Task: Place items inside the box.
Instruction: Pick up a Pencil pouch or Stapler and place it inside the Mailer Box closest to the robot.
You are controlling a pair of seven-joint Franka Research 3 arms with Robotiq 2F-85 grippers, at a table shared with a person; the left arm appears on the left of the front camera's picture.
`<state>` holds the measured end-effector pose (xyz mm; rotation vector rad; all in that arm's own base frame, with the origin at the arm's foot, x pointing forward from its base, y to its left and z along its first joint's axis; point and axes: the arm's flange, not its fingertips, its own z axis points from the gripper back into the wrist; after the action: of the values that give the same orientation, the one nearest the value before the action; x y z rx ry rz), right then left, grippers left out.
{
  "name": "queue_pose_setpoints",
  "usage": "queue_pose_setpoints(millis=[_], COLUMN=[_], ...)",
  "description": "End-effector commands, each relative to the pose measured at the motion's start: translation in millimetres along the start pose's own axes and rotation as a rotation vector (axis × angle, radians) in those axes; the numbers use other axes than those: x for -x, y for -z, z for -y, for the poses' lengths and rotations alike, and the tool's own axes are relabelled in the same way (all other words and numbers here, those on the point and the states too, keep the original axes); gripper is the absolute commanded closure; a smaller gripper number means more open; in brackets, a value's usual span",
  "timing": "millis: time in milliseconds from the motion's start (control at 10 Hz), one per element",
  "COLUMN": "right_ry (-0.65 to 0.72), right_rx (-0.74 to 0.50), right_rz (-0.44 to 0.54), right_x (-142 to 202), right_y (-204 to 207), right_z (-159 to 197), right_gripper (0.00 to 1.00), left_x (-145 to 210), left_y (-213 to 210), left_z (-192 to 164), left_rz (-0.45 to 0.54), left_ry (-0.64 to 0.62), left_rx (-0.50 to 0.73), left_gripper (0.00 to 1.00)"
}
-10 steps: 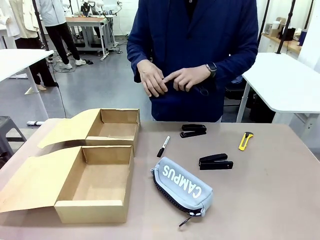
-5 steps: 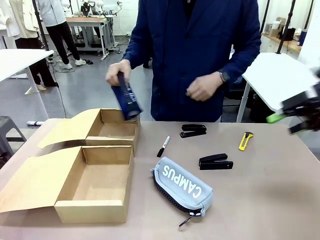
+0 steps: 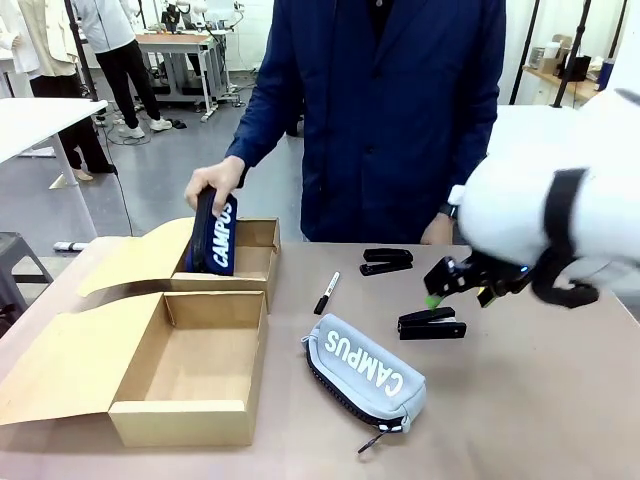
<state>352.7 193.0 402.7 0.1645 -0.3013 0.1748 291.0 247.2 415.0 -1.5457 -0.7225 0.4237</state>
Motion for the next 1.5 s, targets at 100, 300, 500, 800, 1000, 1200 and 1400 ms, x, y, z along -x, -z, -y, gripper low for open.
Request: queue_pose_setpoints(millis=[100,300,500,800,1000,1200,1400], right_ry=[0.116,0.045,0.045,-0.07,-0.614,-0.885,-1.13], right_rx=[0.059,0.059,0.059,0.042,-0.003,-0.026,-0.103], right_rz=[0.051,0.019,0.019,0.043,-0.097,-0.203,-0.206], right_x=[-23,-6,-6,-54,-76,-80,-83], right_y=[8,12,12,6,21,30,40], right_z=[23,11,11,57,65,68,59], right_gripper=[0.0,0.0,0.0,0.0,0.0,0.0,0.0], left_x=[3,3,3,3,3,3,3], left_y=[0,0,0,0,0,0,0], left_z=[2,2,2,2,2,2,2], left_rz=[-0.005,-0.005,-0.005,-0.005,-0.005,-0.005,-0.005], left_ry=[0.025,0.025,0.025,0.025,0.025,0.025,0.025], left_rx=[0.011,0.011,0.011,0.011,0.011,0.011,0.011], left_gripper=[0.0,0.0,0.0,0.0,0.0,0.0,0.0])
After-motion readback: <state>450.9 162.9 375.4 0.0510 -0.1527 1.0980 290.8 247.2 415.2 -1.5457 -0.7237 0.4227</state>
